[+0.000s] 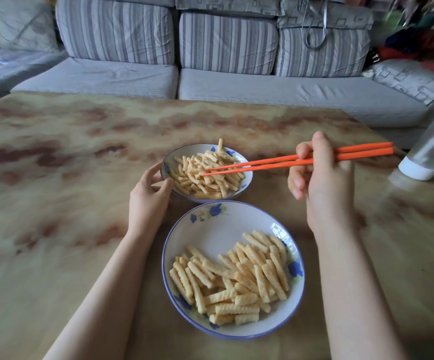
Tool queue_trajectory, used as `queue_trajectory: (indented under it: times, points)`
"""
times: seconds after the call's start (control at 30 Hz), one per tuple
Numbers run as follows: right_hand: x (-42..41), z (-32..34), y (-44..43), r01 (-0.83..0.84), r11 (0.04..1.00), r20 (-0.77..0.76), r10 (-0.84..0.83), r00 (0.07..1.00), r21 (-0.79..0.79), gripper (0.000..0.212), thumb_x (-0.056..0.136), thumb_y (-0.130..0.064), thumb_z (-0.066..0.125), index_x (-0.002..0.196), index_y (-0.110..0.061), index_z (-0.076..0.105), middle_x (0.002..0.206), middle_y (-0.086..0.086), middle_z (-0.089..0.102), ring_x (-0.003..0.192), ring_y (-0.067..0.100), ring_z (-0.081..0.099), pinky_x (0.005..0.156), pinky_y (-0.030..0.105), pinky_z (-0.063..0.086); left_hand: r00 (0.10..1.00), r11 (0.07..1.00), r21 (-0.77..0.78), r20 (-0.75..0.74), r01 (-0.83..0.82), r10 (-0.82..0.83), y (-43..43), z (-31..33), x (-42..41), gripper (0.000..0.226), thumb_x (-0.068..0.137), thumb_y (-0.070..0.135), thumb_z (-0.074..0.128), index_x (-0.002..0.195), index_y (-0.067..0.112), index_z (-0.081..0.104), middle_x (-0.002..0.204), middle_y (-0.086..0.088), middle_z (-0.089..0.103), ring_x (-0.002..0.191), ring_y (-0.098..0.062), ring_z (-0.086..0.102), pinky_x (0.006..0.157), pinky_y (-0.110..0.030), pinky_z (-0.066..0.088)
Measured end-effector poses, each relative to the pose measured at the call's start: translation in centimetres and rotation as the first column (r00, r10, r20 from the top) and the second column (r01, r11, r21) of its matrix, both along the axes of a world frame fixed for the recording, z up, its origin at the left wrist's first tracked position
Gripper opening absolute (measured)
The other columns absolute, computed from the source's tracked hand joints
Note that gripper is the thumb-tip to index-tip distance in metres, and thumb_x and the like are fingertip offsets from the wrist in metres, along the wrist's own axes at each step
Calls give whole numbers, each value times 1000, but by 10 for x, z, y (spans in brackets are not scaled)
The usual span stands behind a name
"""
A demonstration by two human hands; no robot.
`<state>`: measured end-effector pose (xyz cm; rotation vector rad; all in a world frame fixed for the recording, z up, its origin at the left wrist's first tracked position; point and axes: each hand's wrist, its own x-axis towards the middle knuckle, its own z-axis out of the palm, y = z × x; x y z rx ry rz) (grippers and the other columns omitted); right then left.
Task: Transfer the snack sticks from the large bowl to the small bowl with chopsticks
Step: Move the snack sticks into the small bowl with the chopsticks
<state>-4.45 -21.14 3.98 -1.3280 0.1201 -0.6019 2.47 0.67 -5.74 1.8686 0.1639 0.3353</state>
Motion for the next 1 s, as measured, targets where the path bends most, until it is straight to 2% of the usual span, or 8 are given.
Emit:
queue_trajectory:
  times: [0.17, 0.27, 0.4, 0.5, 0.6, 0.7, 0.9, 1.0]
  points:
    - [8, -16, 14, -21, 994, -111, 9, 994, -110, 43, 102, -28, 39, 64, -13, 50, 35, -1, 41, 29, 16, 33, 35, 18, 26, 1000, 1000, -3, 1, 0, 0, 0, -1, 1, 42, 89, 18, 57, 130, 28, 58, 99, 7, 67, 81, -15, 67, 72, -23, 49]
    - [7, -15, 16, -42, 989, -105, 27, 994, -142, 42, 103, -28, 39, 65, -13, 51, 36, 1, 43, 30, 16, 35, 35, 19, 28, 1000, 1000, -12, 4, 1, -1, -1, -1, 1, 42, 89, 18, 57, 130, 28, 58, 100, 6, 68, 77, -16, 67, 75, -27, 51]
    - [0, -5, 7, -50, 985, -64, 40, 997, -167, 42, 103, -28, 38, 66, -13, 51, 35, 1, 42, 31, 19, 33, 37, 21, 27, 1000, 1000, -2, 3, -5, 5, -1, 0, 0, 41, 89, 17, 56, 128, 29, 58, 95, 10, 65, 69, -9, 65, 66, -17, 47]
    - [-9, 5, -3, -112, 977, -59, 103, 993, -180, 42, 102, -27, 39, 64, -13, 49, 34, 0, 40, 29, 18, 31, 36, 21, 23, 1000, 1000, -7, 3, -2, 2, 0, 0, 0, 41, 89, 17, 56, 128, 30, 58, 97, 9, 66, 73, -12, 67, 67, -18, 47]
    - [-19, 13, -11, -273, 932, -139, 246, 959, -238, 43, 102, -29, 39, 64, -12, 49, 35, 2, 37, 28, 17, 28, 35, 20, 22, 1000, 1000, 5, 3, -3, 3, 0, -1, 1, 41, 89, 18, 57, 128, 29, 58, 99, 7, 67, 77, -14, 66, 72, -21, 47]
    - [-28, 17, -13, -401, 864, -251, 333, 909, -304, 42, 101, -31, 41, 66, -10, 48, 35, 4, 36, 28, 17, 27, 34, 17, 23, 1000, 1000, 10, 4, -3, 3, 0, -2, 2, 41, 89, 18, 57, 129, 29, 59, 100, 5, 68, 72, -12, 65, 72, -23, 48]
    - [-35, 19, -8, -511, 788, -319, 414, 853, -344, 42, 98, -34, 43, 65, -10, 50, 35, 7, 39, 27, 19, 29, 32, 17, 26, 1000, 1000, 12, 15, -1, 1, 1, -2, 2, 41, 89, 18, 57, 128, 30, 58, 97, 8, 67, 56, 4, 60, 65, -16, 46]
    - [-36, 19, -6, -534, 771, -334, 430, 839, -346, 42, 99, -33, 43, 65, -10, 51, 35, 6, 40, 27, 19, 30, 32, 17, 26, 1000, 1000, 12, 12, -3, 3, 1, -2, 1, 42, 89, 18, 57, 129, 28, 58, 99, 7, 67, 63, -1, 62, 66, -15, 45]
